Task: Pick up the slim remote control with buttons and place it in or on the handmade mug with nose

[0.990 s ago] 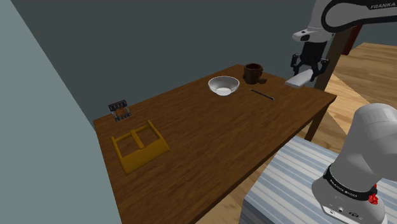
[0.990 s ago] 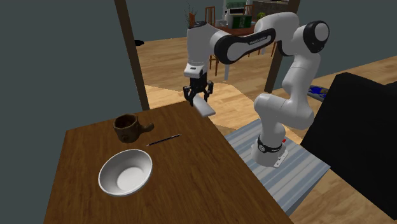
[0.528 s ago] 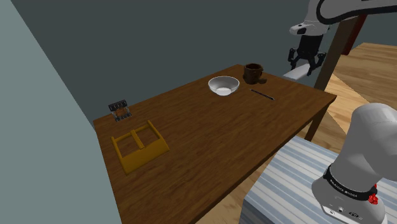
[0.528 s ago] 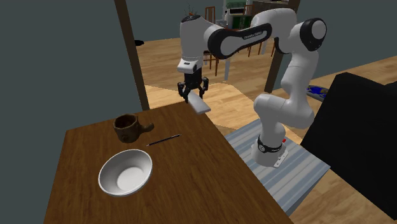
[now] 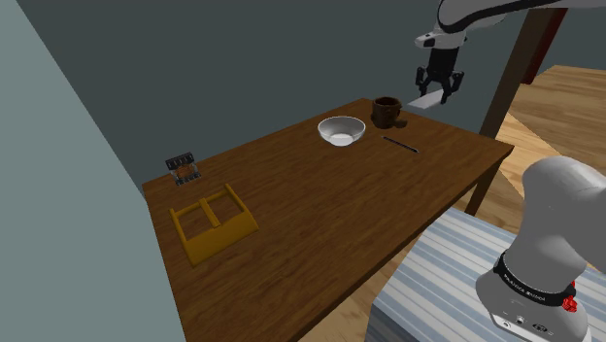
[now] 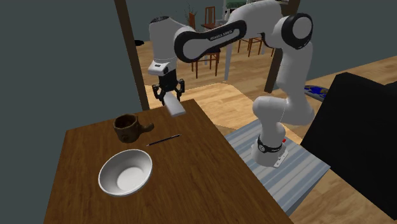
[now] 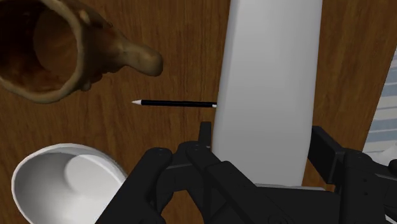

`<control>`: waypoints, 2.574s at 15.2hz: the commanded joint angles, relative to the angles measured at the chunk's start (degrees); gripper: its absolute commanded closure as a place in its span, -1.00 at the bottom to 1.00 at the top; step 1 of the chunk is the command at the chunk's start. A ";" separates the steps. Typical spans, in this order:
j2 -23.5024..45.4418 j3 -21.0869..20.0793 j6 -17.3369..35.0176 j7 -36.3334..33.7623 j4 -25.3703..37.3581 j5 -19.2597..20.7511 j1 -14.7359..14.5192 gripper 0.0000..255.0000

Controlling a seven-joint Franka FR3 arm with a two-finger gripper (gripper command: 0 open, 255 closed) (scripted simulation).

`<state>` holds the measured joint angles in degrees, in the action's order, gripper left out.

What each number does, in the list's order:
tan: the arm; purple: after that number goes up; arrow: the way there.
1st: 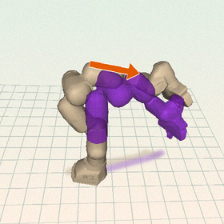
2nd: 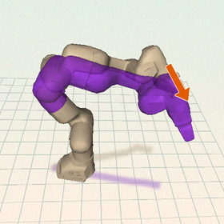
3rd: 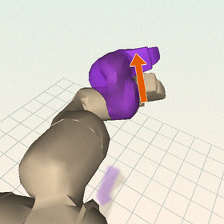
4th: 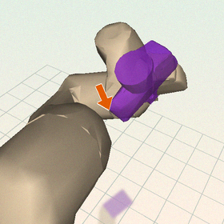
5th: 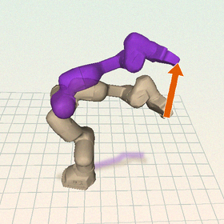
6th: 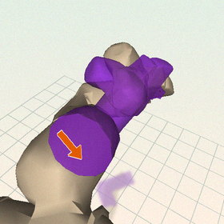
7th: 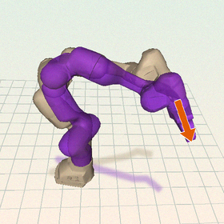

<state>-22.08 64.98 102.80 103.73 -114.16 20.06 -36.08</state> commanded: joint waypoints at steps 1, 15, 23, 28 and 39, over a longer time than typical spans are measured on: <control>6.26 7.67 0.68 3.65 4.78 -4.79 -6.25 1.00; -19.40 57.50 -14.76 -2.66 51.28 13.58 -75.65 1.00; -19.52 57.31 -8.55 -3.99 43.77 13.86 -72.65 1.00; -19.88 57.46 -5.95 -4.56 40.97 14.25 -71.75 1.00; -19.89 57.46 -5.95 -4.57 40.98 14.26 -71.75 -1.00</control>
<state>-41.97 122.44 96.85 99.16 -73.17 34.32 -107.84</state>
